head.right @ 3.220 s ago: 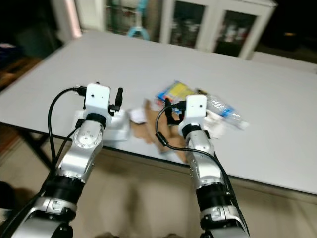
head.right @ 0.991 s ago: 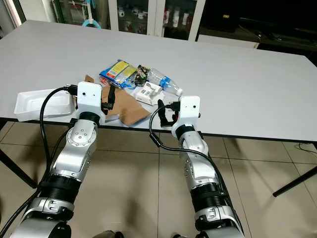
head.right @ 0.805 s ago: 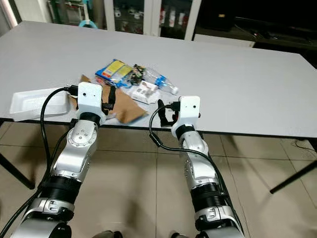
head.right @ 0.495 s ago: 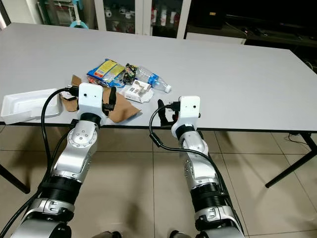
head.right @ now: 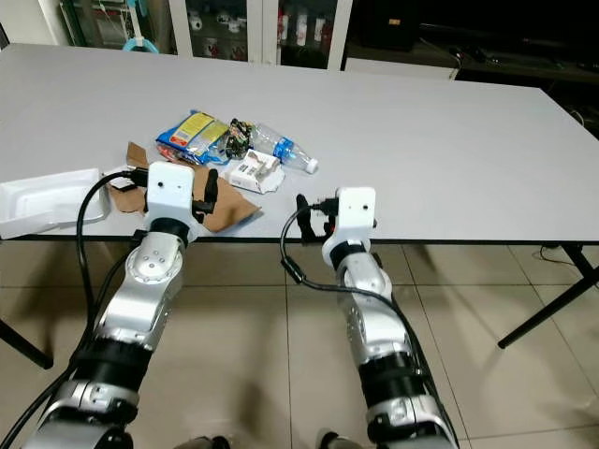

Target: Picking trash to rubbish bin

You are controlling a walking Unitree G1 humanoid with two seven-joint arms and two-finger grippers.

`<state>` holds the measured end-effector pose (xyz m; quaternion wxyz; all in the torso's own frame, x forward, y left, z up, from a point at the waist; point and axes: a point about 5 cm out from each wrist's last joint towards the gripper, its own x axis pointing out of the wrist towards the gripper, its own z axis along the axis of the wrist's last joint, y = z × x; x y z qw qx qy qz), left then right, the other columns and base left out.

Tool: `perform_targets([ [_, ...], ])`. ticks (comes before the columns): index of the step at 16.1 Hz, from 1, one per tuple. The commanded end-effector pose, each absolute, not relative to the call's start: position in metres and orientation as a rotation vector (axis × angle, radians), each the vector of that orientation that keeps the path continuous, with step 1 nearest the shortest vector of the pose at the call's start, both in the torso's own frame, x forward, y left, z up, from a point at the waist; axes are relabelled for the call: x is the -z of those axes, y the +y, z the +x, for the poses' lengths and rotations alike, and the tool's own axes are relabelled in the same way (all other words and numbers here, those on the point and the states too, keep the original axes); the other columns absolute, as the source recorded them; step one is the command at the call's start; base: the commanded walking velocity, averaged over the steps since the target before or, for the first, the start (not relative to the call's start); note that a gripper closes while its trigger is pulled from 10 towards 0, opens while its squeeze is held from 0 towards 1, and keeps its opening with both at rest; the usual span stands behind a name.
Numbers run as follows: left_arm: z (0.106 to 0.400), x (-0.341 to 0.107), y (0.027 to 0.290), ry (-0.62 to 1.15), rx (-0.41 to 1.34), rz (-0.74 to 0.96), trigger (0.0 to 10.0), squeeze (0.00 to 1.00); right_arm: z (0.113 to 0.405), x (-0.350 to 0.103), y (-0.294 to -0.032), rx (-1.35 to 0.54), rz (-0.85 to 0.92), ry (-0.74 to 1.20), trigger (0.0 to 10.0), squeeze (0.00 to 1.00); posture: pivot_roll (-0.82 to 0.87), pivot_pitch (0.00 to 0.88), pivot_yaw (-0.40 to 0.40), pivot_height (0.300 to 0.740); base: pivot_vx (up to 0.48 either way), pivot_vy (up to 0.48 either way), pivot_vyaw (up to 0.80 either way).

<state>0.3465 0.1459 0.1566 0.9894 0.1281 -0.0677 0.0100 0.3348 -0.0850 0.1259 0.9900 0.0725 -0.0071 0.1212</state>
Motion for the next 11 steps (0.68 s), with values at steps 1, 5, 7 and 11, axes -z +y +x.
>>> perform_targets([
  [1,0.344,-0.159,0.141,-0.146,0.001,0.27,10.0,0.0,0.333,-0.129,-0.085,-0.249,0.144,-0.021,10.0,0.0,-0.04,0.072,-0.071,0.74,0.0,0.0,0.0],
  [5,0.332,-0.156,0.147,-0.144,-0.01,0.272,10.0,0.0,0.321,-0.122,-0.074,-0.263,0.165,0.004,10.0,0.0,-0.05,0.134,-0.052,0.74,0.0,0.0,0.0],
  [7,0.33,-0.156,0.147,-0.139,-0.011,0.27,10.0,0.0,0.319,-0.123,-0.072,-0.272,0.166,0.008,10.0,0.0,-0.05,0.144,-0.05,0.74,0.0,0.0,0.0],
  [11,0.327,-0.157,0.145,-0.137,-0.011,0.267,10.0,0.0,0.317,-0.124,-0.071,-0.275,0.168,0.013,10.0,0.0,-0.05,0.165,-0.049,0.74,0.0,0.0,0.0],
])
